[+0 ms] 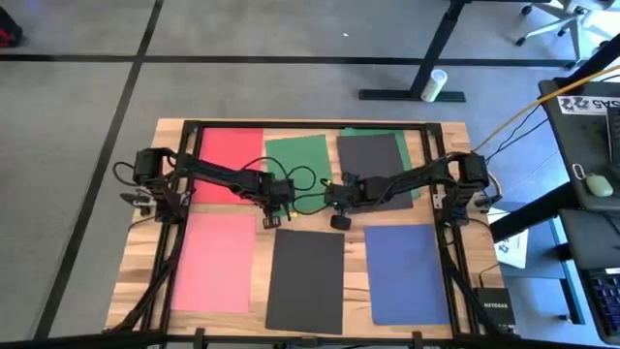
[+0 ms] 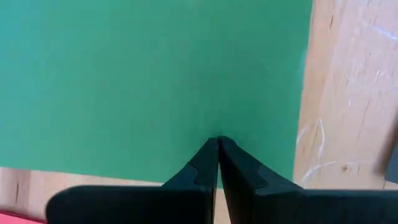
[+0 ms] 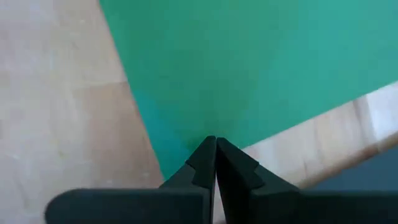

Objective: Organize paper
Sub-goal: Put the green paper on the top center of the table

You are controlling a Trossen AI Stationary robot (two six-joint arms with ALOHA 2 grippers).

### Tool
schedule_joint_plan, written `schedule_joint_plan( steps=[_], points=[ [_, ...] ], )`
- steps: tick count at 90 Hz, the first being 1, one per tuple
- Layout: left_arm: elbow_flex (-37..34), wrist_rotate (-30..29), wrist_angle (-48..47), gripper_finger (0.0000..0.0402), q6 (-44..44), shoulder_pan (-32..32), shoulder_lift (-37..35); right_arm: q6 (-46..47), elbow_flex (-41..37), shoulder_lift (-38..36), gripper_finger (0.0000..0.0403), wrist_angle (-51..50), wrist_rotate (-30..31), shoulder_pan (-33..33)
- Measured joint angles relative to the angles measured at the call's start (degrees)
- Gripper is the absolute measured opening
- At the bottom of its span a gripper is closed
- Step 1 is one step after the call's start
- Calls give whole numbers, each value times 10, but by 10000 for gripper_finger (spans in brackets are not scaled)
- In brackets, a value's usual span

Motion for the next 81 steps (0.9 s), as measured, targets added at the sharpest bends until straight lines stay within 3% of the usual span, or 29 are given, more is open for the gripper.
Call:
schedule_joint_plan(
  steps=[27,81],
  points=[
    [11,-17,-12,0,17,10,1,8,0,0,0,0,-26,17],
    [11,-21,-23,0,14,33,0,0,-2,-45,0,-19,-12,22]
  ],
)
